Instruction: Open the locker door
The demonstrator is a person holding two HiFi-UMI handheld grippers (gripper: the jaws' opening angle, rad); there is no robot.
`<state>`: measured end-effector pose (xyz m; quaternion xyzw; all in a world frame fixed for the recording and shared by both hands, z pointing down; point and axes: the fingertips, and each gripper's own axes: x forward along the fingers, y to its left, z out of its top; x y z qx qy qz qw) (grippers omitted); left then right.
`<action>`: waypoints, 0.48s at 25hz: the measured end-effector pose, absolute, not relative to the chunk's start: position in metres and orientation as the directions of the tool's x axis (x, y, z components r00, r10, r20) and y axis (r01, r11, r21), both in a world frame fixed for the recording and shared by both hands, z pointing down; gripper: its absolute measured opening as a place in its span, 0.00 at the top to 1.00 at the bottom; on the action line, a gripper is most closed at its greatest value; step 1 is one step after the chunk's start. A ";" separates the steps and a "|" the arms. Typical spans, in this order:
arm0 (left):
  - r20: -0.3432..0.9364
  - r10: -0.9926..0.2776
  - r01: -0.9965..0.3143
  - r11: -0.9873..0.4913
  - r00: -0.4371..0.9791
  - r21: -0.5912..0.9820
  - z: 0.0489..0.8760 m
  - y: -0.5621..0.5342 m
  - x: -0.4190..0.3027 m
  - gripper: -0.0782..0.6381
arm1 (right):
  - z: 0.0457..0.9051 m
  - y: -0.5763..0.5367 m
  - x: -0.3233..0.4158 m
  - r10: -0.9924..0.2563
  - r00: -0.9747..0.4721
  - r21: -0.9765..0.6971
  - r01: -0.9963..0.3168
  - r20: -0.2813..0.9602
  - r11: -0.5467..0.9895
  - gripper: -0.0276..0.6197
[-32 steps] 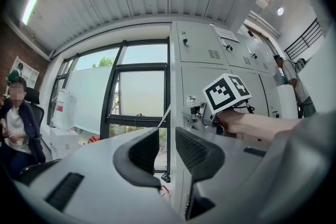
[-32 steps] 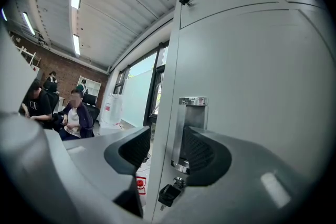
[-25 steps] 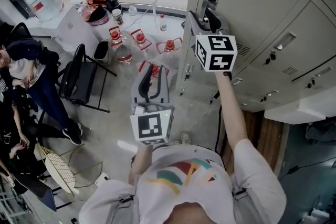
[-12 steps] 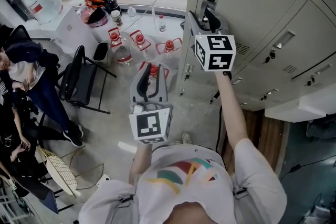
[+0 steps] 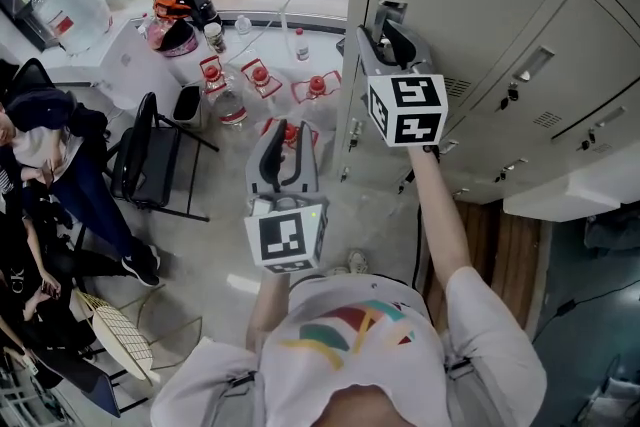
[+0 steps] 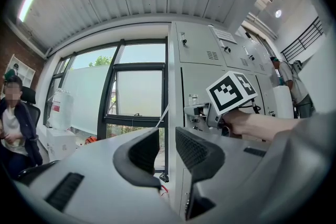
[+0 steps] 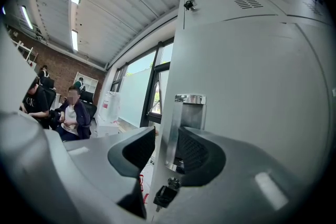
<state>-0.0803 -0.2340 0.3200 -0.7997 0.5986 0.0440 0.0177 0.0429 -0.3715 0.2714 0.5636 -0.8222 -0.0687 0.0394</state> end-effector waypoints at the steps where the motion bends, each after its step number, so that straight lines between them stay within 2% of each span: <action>1: -0.096 -0.954 -0.957 -0.289 0.285 0.023 0.319 -0.234 -0.080 0.77 | 0.271 -0.368 0.043 -0.933 -0.361 0.160 -0.921 -0.014 0.354 0.76; 12: -0.117 -0.931 -0.936 -0.352 0.347 0.023 0.313 -0.229 -0.074 0.77 | 0.271 -0.332 0.044 -0.943 -0.334 0.145 -0.934 -0.017 0.328 0.80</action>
